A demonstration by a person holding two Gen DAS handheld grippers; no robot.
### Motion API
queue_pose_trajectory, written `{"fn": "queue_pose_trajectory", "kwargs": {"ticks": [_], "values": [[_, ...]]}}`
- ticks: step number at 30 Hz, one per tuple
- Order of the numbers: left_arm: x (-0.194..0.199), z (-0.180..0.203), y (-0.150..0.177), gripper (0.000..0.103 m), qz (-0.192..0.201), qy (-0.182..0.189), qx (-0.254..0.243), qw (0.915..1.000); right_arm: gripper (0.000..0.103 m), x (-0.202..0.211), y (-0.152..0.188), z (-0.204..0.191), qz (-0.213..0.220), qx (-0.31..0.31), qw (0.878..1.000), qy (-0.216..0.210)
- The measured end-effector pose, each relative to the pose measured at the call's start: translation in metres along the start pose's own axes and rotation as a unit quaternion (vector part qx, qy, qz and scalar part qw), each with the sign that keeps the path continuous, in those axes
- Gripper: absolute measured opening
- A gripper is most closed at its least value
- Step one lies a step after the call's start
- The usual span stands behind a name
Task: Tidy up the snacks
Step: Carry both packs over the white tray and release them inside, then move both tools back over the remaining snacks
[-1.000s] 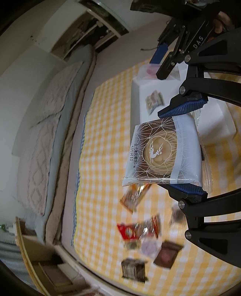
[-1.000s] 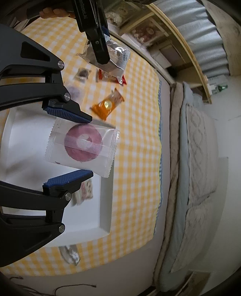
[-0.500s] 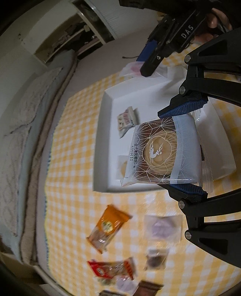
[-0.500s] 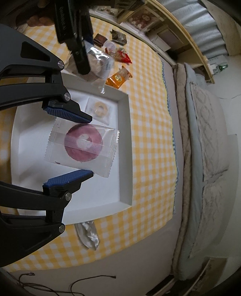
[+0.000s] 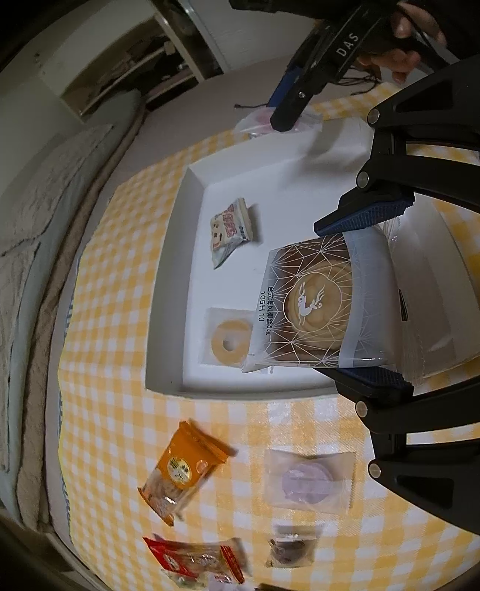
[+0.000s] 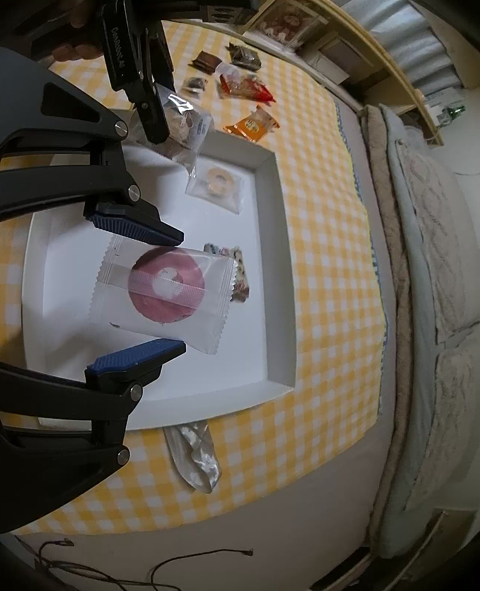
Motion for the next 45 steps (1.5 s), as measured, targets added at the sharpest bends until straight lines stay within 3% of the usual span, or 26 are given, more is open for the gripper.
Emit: {"fn": "queue_pose_trajectory", "kwargs": {"ticks": [3, 5, 12, 19, 20, 21, 23, 29, 45], "values": [[0.0, 0.001, 0.005, 0.07, 0.001, 0.003, -0.016, 0.9999, 0.053, -0.002, 0.002, 0.007, -0.005, 0.001, 1.0, 0.003], [0.001, 0.001, 0.008, 0.083, 0.004, 0.002, -0.023, 0.9997, 0.053, -0.003, 0.003, 0.013, -0.008, 0.002, 1.0, 0.005], [0.011, 0.002, 0.017, 0.103, 0.008, 0.003, -0.054, 0.9985, 0.053, -0.008, 0.014, 0.028, -0.026, 0.018, 0.999, 0.016], [0.025, -0.001, 0.028, 0.103, 0.009, -0.003, -0.085, 0.9964, 0.056, -0.008, 0.028, 0.039, -0.041, 0.027, 0.998, 0.027], [0.027, -0.001, 0.029, 0.103, 0.008, -0.003, -0.087, 0.9961, 0.065, -0.008, 0.03, 0.041, -0.043, 0.026, 0.998, 0.028], [0.03, -0.002, 0.031, 0.103, 0.008, -0.005, -0.091, 0.9958, 0.08, -0.007, 0.033, 0.042, -0.048, 0.026, 0.998, 0.029], [0.036, -0.004, 0.034, 0.103, 0.009, -0.007, -0.096, 0.9953, 0.096, -0.005, 0.037, 0.045, -0.052, 0.018, 0.998, 0.033], [0.051, -0.008, 0.039, 0.103, 0.013, -0.01, -0.098, 0.995, 0.103, 0.005, 0.047, 0.041, -0.047, 0.014, 0.999, 0.023], [0.085, -0.006, 0.042, 0.103, 0.03, -0.007, -0.098, 0.9947, 0.103, 0.034, 0.056, 0.038, -0.02, -0.011, 0.998, 0.061]]}}
Point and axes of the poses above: each gripper's, at about its wrist camera, not at the fingertips, and x roughly against the way its jaws point, z to its right, y to its underside, the point moved 4 cm from there along -x, roughly the way its jaws point, and after that the axes turned 14 degrees about z, right-handed, at the moved point
